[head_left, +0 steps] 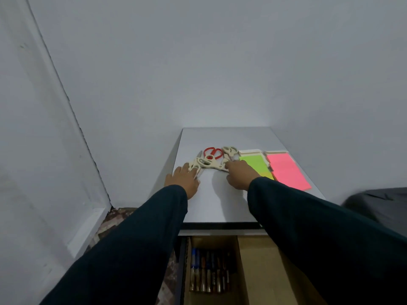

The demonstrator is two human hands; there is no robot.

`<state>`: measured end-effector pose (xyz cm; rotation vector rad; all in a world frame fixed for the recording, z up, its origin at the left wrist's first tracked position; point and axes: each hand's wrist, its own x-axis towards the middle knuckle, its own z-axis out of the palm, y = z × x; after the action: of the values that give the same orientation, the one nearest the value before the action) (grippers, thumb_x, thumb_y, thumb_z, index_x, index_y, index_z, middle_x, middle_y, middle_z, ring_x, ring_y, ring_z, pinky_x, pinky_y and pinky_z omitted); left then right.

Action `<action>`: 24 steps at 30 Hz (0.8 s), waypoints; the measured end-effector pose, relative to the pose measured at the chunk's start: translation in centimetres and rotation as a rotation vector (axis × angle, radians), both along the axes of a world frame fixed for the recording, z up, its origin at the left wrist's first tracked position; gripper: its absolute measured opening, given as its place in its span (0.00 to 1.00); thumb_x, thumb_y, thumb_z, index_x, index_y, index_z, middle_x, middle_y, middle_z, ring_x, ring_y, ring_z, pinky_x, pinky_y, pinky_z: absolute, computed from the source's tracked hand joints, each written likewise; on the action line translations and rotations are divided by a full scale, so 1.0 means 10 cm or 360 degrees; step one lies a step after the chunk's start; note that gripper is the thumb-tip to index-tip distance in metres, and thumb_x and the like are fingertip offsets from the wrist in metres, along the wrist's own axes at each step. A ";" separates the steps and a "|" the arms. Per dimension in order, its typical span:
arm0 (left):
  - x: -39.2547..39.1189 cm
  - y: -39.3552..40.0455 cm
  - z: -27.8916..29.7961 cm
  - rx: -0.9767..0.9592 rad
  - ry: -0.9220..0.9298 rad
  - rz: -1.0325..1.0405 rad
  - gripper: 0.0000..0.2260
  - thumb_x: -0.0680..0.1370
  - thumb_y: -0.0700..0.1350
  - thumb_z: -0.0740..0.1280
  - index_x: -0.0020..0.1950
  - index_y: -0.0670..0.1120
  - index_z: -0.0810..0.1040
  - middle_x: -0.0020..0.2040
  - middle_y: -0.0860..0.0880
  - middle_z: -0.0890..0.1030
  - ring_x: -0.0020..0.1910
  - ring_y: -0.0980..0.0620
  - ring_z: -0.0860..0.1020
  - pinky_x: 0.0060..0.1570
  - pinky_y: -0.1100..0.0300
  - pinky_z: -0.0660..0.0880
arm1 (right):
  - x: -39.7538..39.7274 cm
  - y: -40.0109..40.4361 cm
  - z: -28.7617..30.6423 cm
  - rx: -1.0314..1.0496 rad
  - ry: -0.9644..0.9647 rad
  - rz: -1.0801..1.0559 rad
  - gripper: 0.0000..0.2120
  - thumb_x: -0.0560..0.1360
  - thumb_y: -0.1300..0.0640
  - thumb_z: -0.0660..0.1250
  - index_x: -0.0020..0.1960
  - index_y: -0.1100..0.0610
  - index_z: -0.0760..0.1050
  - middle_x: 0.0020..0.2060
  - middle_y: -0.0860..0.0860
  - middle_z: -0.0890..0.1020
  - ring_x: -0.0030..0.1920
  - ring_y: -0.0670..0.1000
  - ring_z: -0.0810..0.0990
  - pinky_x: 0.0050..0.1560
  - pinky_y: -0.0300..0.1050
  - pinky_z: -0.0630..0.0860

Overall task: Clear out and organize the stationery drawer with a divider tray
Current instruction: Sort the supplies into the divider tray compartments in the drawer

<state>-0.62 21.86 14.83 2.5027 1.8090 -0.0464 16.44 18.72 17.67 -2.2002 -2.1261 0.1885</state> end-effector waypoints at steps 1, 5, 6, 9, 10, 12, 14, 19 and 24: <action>0.02 0.03 -0.04 0.0013 -0.0019 0.0013 0.22 0.83 0.52 0.50 0.76 0.50 0.56 0.77 0.48 0.52 0.74 0.47 0.56 0.68 0.47 0.60 | 0.00 0.05 -0.04 0.0003 0.0000 -0.0006 0.16 0.78 0.63 0.54 0.65 0.63 0.67 0.63 0.60 0.72 0.64 0.59 0.69 0.60 0.48 0.69; 0.03 0.07 -0.09 0.0162 -0.0225 0.0055 0.17 0.82 0.49 0.53 0.68 0.44 0.67 0.68 0.45 0.66 0.66 0.46 0.67 0.60 0.52 0.68 | -0.01 0.11 -0.15 0.0035 -0.0040 -0.0014 0.16 0.79 0.63 0.54 0.65 0.65 0.67 0.64 0.61 0.69 0.67 0.60 0.66 0.61 0.49 0.69; 0.02 0.06 -0.09 0.0176 -0.0260 0.0070 0.15 0.82 0.48 0.54 0.65 0.43 0.68 0.65 0.44 0.69 0.62 0.46 0.70 0.57 0.53 0.69 | -0.02 0.13 -0.16 0.0047 -0.0044 -0.0023 0.16 0.79 0.62 0.55 0.65 0.65 0.67 0.64 0.61 0.69 0.67 0.60 0.66 0.61 0.49 0.69; -0.02 0.04 -0.05 0.0180 -0.0265 0.0153 0.11 0.81 0.47 0.57 0.58 0.43 0.72 0.55 0.44 0.76 0.53 0.45 0.75 0.47 0.56 0.70 | -0.07 0.15 -0.18 0.0075 -0.0007 -0.0071 0.14 0.79 0.62 0.57 0.63 0.64 0.70 0.63 0.61 0.71 0.64 0.59 0.69 0.59 0.47 0.70; -0.03 0.04 -0.03 0.0177 -0.0238 0.0173 0.11 0.81 0.48 0.57 0.56 0.43 0.73 0.53 0.44 0.78 0.52 0.45 0.76 0.44 0.56 0.69 | -0.08 0.15 -0.18 0.0085 0.0021 -0.0083 0.13 0.79 0.63 0.58 0.62 0.64 0.71 0.62 0.60 0.72 0.63 0.58 0.71 0.57 0.47 0.70; -0.05 0.04 0.02 0.0120 -0.0195 0.0207 0.11 0.80 0.49 0.59 0.54 0.43 0.75 0.52 0.44 0.79 0.51 0.46 0.75 0.42 0.58 0.68 | -0.12 0.15 -0.17 0.0075 0.0086 -0.0106 0.12 0.78 0.64 0.59 0.60 0.64 0.72 0.59 0.59 0.75 0.60 0.58 0.74 0.55 0.45 0.71; -0.07 0.03 0.07 0.0060 -0.0211 0.0244 0.11 0.79 0.50 0.61 0.52 0.43 0.75 0.50 0.45 0.78 0.48 0.47 0.74 0.40 0.59 0.68 | -0.16 0.13 -0.15 0.0056 0.0150 -0.0146 0.11 0.77 0.65 0.59 0.58 0.65 0.73 0.57 0.59 0.78 0.58 0.58 0.76 0.53 0.45 0.72; -0.17 -0.04 0.09 -0.0023 -0.0459 0.0381 0.23 0.73 0.54 0.68 0.64 0.46 0.67 0.56 0.45 0.76 0.57 0.45 0.73 0.46 0.56 0.72 | -0.21 0.06 -0.09 -0.0049 0.0298 -0.0211 0.05 0.76 0.66 0.58 0.46 0.63 0.73 0.44 0.56 0.77 0.51 0.58 0.76 0.41 0.39 0.71; -0.24 -0.17 0.10 -0.0071 -0.0399 0.0428 0.23 0.73 0.53 0.67 0.64 0.43 0.71 0.61 0.43 0.71 0.59 0.45 0.72 0.53 0.55 0.73 | -0.27 -0.08 -0.03 -0.0110 0.0323 -0.0238 0.18 0.76 0.65 0.59 0.29 0.58 0.60 0.28 0.51 0.65 0.35 0.53 0.69 0.27 0.36 0.58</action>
<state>-3.07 20.20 15.87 2.1029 1.9886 0.2247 13.70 17.91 17.41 -2.2567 -1.8691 0.4602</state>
